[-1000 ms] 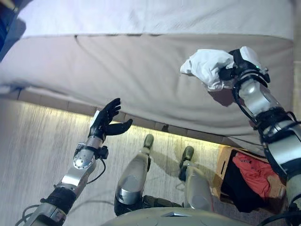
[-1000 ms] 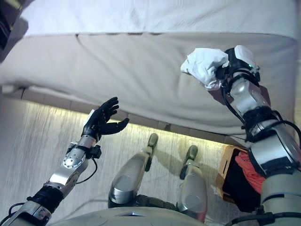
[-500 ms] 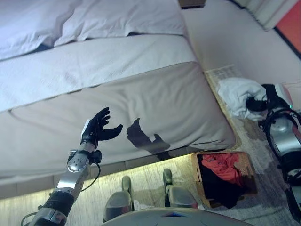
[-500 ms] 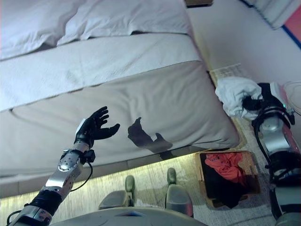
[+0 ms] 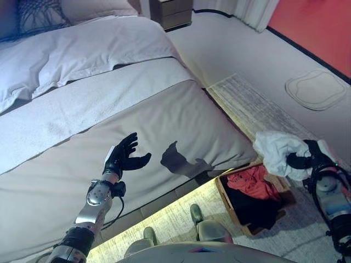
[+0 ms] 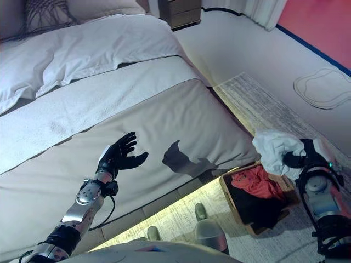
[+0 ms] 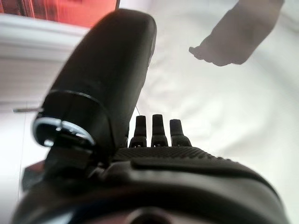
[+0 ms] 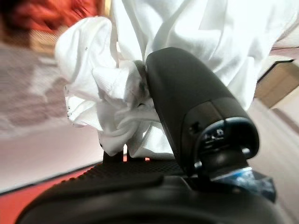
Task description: Pick up the clothes from the bed and place them into the basket
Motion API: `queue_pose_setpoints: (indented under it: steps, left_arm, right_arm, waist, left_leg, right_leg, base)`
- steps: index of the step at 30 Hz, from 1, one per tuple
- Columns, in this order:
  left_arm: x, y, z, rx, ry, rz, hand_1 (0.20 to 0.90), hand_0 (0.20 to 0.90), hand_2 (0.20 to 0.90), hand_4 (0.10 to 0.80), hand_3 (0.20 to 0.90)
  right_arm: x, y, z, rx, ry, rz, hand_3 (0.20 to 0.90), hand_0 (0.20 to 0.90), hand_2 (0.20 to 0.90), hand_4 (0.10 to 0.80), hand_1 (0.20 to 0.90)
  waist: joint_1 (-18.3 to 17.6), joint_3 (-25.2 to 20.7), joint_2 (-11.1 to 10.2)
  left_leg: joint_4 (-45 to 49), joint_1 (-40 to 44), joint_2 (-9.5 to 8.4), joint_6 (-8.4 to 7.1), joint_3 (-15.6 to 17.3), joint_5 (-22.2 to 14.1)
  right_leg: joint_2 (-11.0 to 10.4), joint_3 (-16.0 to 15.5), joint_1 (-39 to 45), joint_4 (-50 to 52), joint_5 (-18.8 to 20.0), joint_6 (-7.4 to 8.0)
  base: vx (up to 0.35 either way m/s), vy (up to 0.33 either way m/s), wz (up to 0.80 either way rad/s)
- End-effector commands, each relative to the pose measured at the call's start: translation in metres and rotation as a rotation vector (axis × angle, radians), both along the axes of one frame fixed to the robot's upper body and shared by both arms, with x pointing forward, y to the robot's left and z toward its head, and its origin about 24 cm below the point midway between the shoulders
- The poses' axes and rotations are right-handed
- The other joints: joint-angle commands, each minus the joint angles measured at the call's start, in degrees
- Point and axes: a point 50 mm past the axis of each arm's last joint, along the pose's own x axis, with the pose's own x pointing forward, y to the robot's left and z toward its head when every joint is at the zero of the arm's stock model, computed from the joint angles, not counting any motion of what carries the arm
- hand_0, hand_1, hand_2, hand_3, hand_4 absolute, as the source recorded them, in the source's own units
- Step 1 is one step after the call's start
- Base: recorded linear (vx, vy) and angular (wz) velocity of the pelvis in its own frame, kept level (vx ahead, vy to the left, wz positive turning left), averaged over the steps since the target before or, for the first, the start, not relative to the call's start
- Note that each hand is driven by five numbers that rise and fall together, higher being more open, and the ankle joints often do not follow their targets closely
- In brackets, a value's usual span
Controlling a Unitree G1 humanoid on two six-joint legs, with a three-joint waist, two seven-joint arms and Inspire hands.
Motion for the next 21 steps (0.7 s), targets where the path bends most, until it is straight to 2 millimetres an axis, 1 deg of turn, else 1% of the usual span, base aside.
queue_pose_setpoints:
  steps: [1,5,11,12,13,14,17,21]
  left_arm:
    - [0.014,0.001,0.018,0.034,-0.122,-0.033,0.9,0.9,0.9,0.8,0.9]
    - [0.018,-0.003,0.019,0.029,-0.116,-0.061,0.9,0.9,0.9,0.8,0.9]
    - [0.021,-0.006,0.021,0.026,-0.116,-0.086,0.9,0.9,0.9,0.8,0.9]
    - [0.021,-0.007,0.021,0.024,-0.116,-0.086,0.9,0.9,0.9,0.8,0.9]
    - [0.021,-0.006,0.021,0.022,-0.115,-0.089,0.9,0.9,0.9,0.8,0.9]
    - [0.021,-0.006,0.021,0.021,-0.115,-0.092,0.9,0.9,0.9,0.8,0.9]
    - [0.021,-0.007,0.022,0.022,-0.121,-0.109,0.9,0.9,0.9,0.8,0.9]
    - [0.025,-0.011,0.027,0.012,-0.138,-0.118,0.9,0.9,0.9,0.8,0.9]
  right_arm:
    - [0.017,-0.022,0.038,-0.098,-0.122,-0.041,0.2,0.3,0.3,0.1,0.3]
    - [0.011,-0.029,0.025,-0.072,-0.08,-0.112,0.2,0.3,0.3,0.1,0.3]
    - [0.013,-0.035,0.024,-0.072,-0.068,-0.158,0.2,0.3,0.3,0.1,0.3]
    - [0.013,-0.035,0.023,-0.07,-0.064,-0.164,0.247,0.34,0.34,0.147,0.34]
    - [0.012,-0.036,0.021,-0.074,-0.064,-0.173,0.716,0.742,0.742,0.616,0.742]
    - [0.012,-0.036,0.02,-0.075,-0.067,-0.179,0.9,0.9,0.9,0.8,0.9]
    - [0.013,-0.036,0.021,-0.08,-0.075,-0.188,0.9,0.9,0.9,0.8,0.9]
    - [0.02,-0.036,0.028,-0.095,-0.102,-0.188,0.9,0.9,0.9,0.8,0.9]
  waist:
    - [0.75,-4.88,-0.89]
    - [0.73,-4.72,0.06]
    - [0.98,-3.9,1.57]
    - [0.98,-3.74,1.77]
    - [0.98,-3.63,2.04]
    - [1.03,-3.57,2.16]
    - [1.11,-3.28,2.79]
    - [0.85,-2.5,4.04]
  left_leg:
    - [3.18,-1.22,-0.24,1.23,-0.03,-6.93]
    - [3.69,-1.51,-0.08,1.1,0.73,-7.15]
    - [4.71,-2.39,-0.32,1.09,1.08,-7.51]
    - [4.88,-2.56,-0.37,1.06,1.12,-7.52]
    - [4.96,-2.7,-0.48,1.1,1.04,-7.54]
    - [5.0,-2.79,-0.53,1.12,1.02,-7.54]
    - [5.16,-3.21,-0.76,1.21,0.8,-7.56]
    - [5.8,-4.01,-1.13,1.27,0.72,-7.74]
  right_leg:
    - [0.15,-0.21,-1.61,2.65,-1.51,1.05]
    - [0.14,-0.36,-2.2,2.95,-1.47,1.16]
    - [-0.36,-0.65,-3.38,3.58,-1.43,1.41]
    - [-0.47,-0.68,-3.51,3.62,-1.37,1.44]
    - [-0.54,-0.65,-3.68,3.65,-1.34,1.47]
    - [-0.59,-0.65,-3.72,3.59,-1.29,1.48]
    - [-0.78,-0.66,-4.15,3.58,-1.16,1.51]
    - [-1.17,-0.55,-4.97,3.78,-1.18,1.61]
  base:
    - [0.02,-0.027,-0.24]
    - [0.003,-0.013,-0.05]
    - [-0.002,-0.004,-0.01]
    - [-0.009,-0.014,-0.05]
    - [-0.002,-0.018,-0.06]
    - [-0.002,-0.022,-0.09]
    - [-0.01,-0.014,-0.07]
    - [-0.021,0.003,-0.02]
